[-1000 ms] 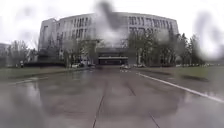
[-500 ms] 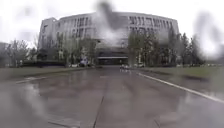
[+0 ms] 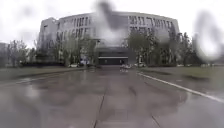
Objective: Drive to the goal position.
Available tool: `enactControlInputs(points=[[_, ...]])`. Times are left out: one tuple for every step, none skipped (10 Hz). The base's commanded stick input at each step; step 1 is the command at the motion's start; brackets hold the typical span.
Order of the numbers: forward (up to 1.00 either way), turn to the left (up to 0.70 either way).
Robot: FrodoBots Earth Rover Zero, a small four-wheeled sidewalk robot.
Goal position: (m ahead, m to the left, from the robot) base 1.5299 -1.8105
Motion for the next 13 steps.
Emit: enactControlInputs(points=[[0.70,0.00],[0.70,0.00],[0.70,0.00],[0.70,0.00],[0.70,0.00],[0.70,0.00],[0.70,0.00],[0.70,0.00],[0.70,0.00],[0.70,0.00],[0.70,0.00],[0.70,0.00],[0.70,0.00]])
